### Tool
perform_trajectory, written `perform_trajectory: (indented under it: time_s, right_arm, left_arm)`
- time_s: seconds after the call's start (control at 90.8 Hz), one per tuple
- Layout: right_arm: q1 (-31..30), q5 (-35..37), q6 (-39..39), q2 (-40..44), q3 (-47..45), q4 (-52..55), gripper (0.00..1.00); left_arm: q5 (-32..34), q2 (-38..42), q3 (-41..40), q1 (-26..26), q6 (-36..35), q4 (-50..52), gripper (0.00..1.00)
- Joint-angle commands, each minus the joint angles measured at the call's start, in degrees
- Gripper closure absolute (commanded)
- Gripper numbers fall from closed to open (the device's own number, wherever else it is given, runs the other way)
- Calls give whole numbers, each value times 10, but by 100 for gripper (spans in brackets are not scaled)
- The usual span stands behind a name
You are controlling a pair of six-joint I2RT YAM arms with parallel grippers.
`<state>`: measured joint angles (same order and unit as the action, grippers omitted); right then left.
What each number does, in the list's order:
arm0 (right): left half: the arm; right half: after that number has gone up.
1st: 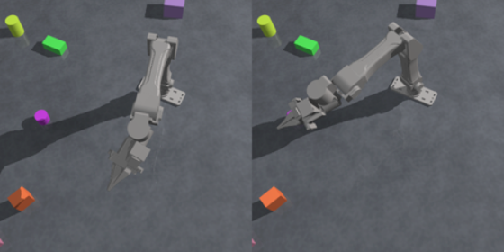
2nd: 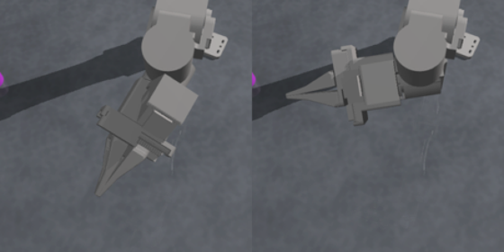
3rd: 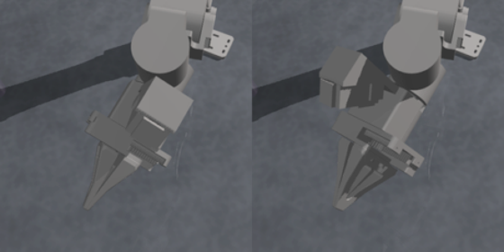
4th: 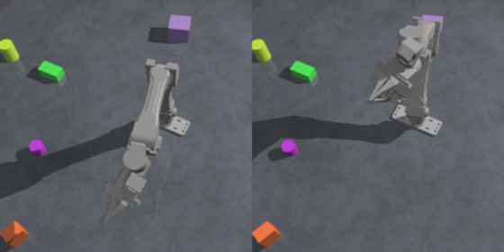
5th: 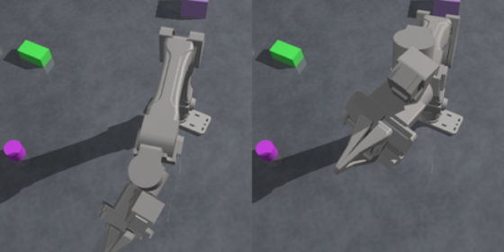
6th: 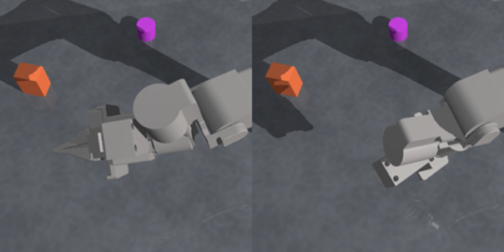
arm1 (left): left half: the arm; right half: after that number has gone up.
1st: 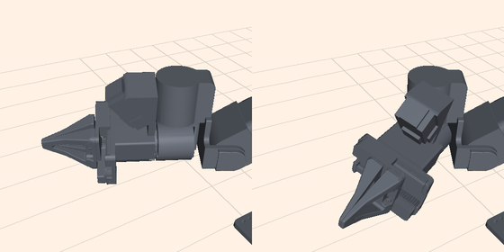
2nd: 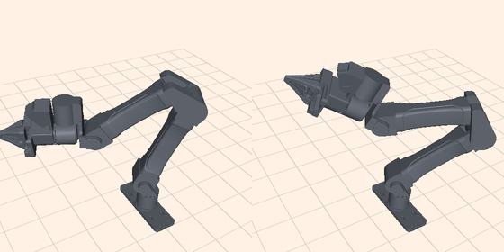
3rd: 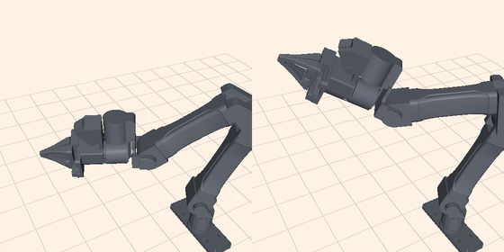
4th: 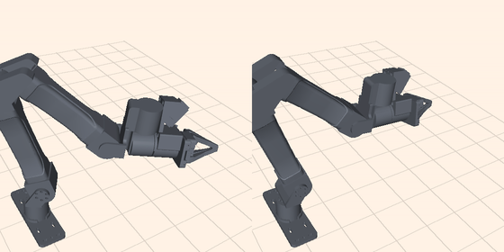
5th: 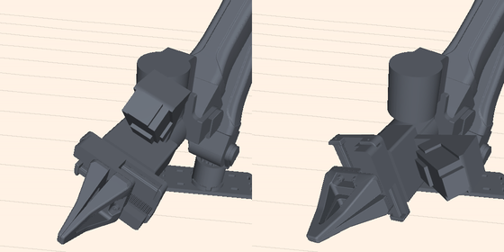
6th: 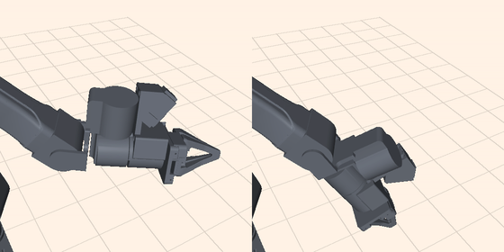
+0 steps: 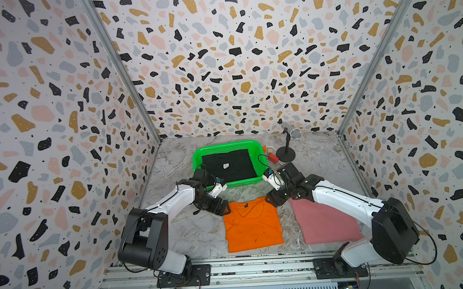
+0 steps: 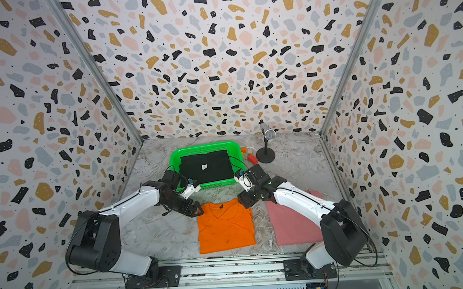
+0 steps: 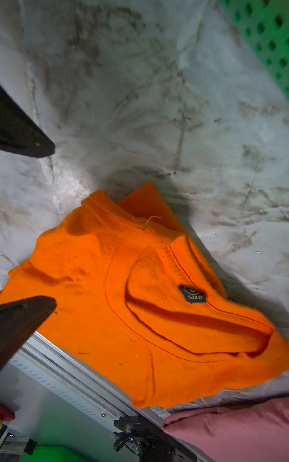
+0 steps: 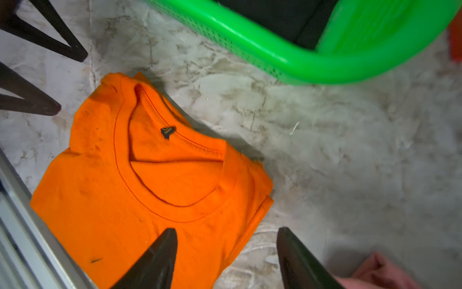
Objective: Put the folded t-shirts into the basket
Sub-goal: Pick up the T-shirt from the center of the board.
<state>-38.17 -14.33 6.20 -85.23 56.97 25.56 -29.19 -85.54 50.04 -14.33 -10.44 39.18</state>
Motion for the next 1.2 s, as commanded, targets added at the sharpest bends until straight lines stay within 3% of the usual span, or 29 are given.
perform_trajectory:
  time_s: [0.0, 0.286, 1.057, 1.189]
  right_arm:
    - [18, -74, 94, -39, 9, 45, 33]
    - [72, -109, 123, -94, 14, 23, 36]
    - [133, -249, 142, -187, -8, -96, 54]
    - [134, -275, 146, -200, -10, -115, 67]
  left_arm:
    - [6, -13, 28, -7, -3, 18, 12]
    - [-7, -8, -12, -11, 77, -44, 12]
    - [-41, -74, -18, -12, 115, -51, 19]
    - [-38, -89, -12, -12, 119, -49, 24]
